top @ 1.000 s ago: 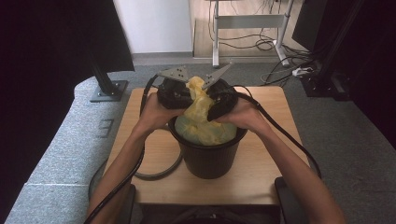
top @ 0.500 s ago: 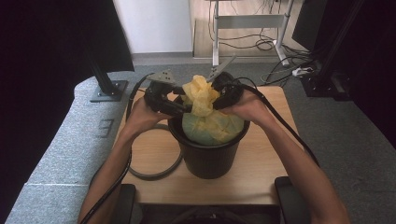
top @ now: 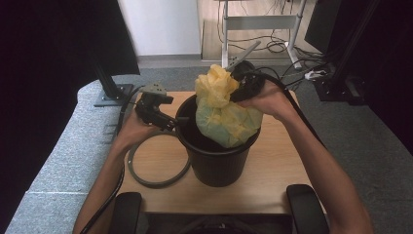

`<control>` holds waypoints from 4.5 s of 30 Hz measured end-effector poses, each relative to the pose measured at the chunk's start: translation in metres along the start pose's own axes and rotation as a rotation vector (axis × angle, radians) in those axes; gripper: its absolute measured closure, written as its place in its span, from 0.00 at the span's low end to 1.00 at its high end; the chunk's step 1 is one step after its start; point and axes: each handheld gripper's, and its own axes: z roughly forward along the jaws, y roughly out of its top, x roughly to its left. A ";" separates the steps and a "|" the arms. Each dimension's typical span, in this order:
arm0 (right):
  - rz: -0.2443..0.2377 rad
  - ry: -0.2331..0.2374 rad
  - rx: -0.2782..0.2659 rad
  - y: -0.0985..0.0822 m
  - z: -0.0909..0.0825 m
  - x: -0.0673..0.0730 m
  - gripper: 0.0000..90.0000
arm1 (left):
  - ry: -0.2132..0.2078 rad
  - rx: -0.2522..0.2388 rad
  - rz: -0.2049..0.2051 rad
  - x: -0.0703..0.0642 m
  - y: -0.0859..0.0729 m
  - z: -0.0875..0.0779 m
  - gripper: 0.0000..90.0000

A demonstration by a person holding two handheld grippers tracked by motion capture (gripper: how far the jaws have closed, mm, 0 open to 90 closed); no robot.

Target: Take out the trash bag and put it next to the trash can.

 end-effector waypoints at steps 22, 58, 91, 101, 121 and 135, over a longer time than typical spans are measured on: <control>0.025 -0.073 -0.010 0.009 -0.042 -0.005 0.88 | 0.020 -0.035 -0.091 0.021 -0.076 -0.003 0.00; 0.119 -0.228 -0.026 -0.034 -0.109 -0.024 0.88 | 0.089 -0.004 -0.216 0.022 -0.170 0.047 0.00; 0.235 -0.331 -0.032 -0.122 -0.089 -0.056 0.88 | 0.131 0.031 -0.255 0.020 -0.225 0.070 0.00; 0.275 -0.362 0.001 -0.151 -0.073 -0.068 0.88 | 0.141 0.066 -0.251 0.019 -0.232 0.074 0.00; 0.323 -0.389 0.076 -0.205 -0.002 -0.087 0.88 | 0.177 0.112 -0.253 0.018 -0.241 0.079 0.00; 0.371 -0.425 0.116 -0.246 0.049 -0.097 0.86 | 0.203 0.159 -0.262 0.021 -0.246 0.082 0.00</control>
